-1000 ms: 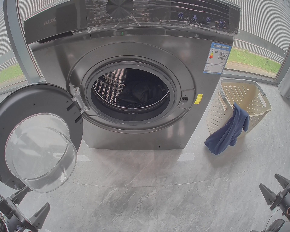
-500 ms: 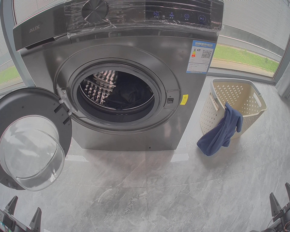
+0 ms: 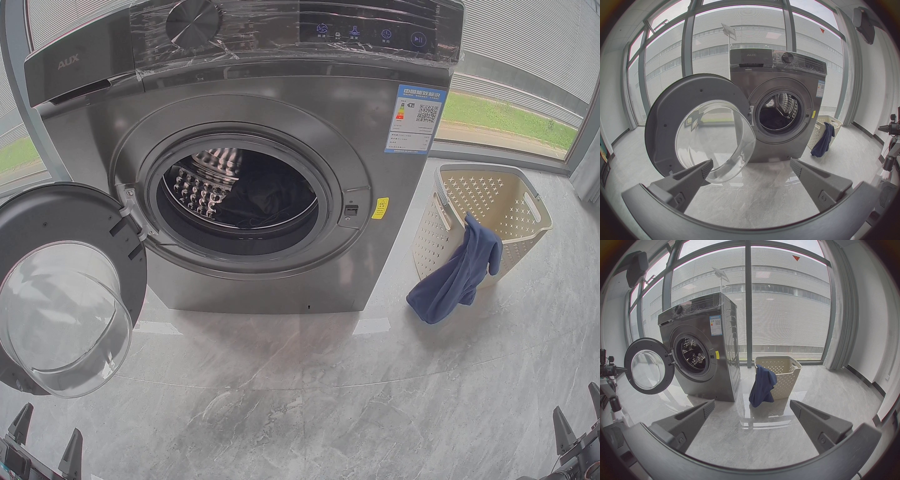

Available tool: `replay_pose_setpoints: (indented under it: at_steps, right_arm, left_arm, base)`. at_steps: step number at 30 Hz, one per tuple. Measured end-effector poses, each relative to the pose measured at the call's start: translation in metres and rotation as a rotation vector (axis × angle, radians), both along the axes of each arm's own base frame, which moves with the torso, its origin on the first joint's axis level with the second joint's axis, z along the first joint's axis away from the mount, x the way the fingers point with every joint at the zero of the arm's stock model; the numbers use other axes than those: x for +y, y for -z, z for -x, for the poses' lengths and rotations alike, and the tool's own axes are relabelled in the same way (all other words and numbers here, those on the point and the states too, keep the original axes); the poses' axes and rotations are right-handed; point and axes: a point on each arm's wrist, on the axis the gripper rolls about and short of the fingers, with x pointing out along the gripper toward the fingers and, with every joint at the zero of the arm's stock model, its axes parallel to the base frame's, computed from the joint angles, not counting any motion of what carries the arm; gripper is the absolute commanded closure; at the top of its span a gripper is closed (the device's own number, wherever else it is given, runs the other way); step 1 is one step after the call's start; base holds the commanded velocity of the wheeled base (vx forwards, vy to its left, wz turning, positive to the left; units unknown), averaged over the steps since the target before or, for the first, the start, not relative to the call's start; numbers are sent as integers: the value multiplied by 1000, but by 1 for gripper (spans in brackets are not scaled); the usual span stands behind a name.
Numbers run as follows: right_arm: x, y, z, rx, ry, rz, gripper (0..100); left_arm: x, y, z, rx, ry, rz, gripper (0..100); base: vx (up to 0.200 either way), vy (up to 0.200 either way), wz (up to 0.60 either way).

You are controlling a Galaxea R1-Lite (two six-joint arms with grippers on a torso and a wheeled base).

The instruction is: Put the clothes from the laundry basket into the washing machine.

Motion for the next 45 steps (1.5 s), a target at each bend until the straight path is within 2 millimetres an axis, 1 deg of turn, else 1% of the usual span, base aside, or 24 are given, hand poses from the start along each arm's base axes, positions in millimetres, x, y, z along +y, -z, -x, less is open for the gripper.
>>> replay_pose_setpoints:
  at_steps: [28,36,45]
  right_arm:
    - [0,0,0,-3,-2,0,0]
    - [0,0,0,-2,-1,0,0]
    - [0,0,0,-1,-1,0,0]
  left_arm:
    - [0,0,0,-1,-3,22,0]
    - [0,0,0,-1,-3,27,0]
    - [0,0,0,0,-2,28,0]
  base:
    - [0,-200,0]
    - [0,0,0]
    - [0,-200,0]
